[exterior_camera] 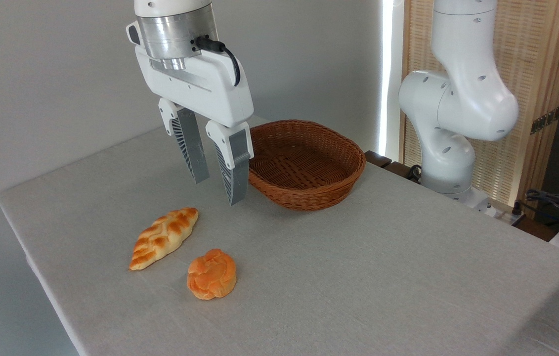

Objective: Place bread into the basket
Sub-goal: 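Move the open gripper over the scored golden bread roll and lower, then close the gripper on the scored golden bread roll, then lift the held bread roll and carry it over the wicker basket, then lower the bread roll into the basket and open the gripper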

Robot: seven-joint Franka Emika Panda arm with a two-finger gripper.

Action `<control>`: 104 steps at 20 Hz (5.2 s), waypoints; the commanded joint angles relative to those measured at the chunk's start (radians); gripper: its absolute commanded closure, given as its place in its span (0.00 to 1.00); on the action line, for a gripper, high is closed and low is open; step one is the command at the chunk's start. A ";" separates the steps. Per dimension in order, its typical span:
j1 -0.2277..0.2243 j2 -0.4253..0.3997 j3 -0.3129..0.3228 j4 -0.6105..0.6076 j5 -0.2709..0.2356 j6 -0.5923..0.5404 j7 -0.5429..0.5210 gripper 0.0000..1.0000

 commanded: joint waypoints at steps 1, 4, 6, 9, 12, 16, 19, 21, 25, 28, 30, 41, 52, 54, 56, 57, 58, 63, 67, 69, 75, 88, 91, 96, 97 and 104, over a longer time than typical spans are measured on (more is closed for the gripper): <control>0.004 0.011 0.000 0.011 -0.020 0.014 0.016 0.00; 0.004 0.009 -0.003 0.010 -0.022 0.016 0.013 0.00; 0.004 0.012 -0.004 0.007 -0.028 0.023 0.013 0.00; 0.004 0.011 -0.006 -0.001 -0.042 0.033 0.011 0.00; 0.004 0.011 -0.026 -0.007 -0.060 0.049 0.011 0.00; 0.003 0.006 -0.104 -0.108 -0.175 0.196 -0.050 0.00; -0.005 0.003 -0.161 -0.201 -0.177 0.298 -0.182 0.00; -0.006 0.009 -0.213 -0.280 -0.177 0.417 -0.295 0.00; -0.010 0.046 -0.262 -0.354 -0.177 0.606 -0.461 0.00; -0.011 0.090 -0.290 -0.357 -0.175 0.645 -0.481 0.00; -0.016 0.107 -0.305 -0.370 -0.166 0.672 -0.480 0.00; -0.019 0.140 -0.310 -0.397 -0.111 0.737 -0.467 0.68; -0.056 0.186 -0.302 -0.371 -0.031 0.723 -0.469 0.98; -0.056 0.180 -0.297 -0.358 -0.031 0.700 -0.464 0.98; -0.056 0.178 -0.296 -0.348 -0.031 0.669 -0.446 0.98; -0.056 0.170 -0.296 -0.348 -0.031 0.656 -0.434 0.98; -0.054 0.163 -0.296 -0.346 -0.031 0.643 -0.425 0.98; -0.046 0.138 -0.290 -0.297 -0.031 0.558 -0.386 0.98; -0.046 0.033 -0.264 -0.277 -0.045 0.427 -0.351 0.98; -0.049 -0.044 -0.264 -0.280 -0.048 0.316 -0.328 0.98; -0.085 -0.337 -0.264 -0.386 -0.112 0.013 -0.152 0.97; -0.229 -0.436 -0.426 -0.611 -0.180 -0.049 -0.141 0.50; -0.229 -0.426 -0.440 -0.622 -0.180 -0.029 -0.151 0.12; -0.229 -0.400 -0.440 -0.622 -0.177 0.033 -0.154 0.00; -0.229 -0.399 -0.440 -0.622 -0.178 0.048 -0.154 0.00; -0.223 -0.399 -0.429 -0.578 -0.167 0.050 -0.196 0.00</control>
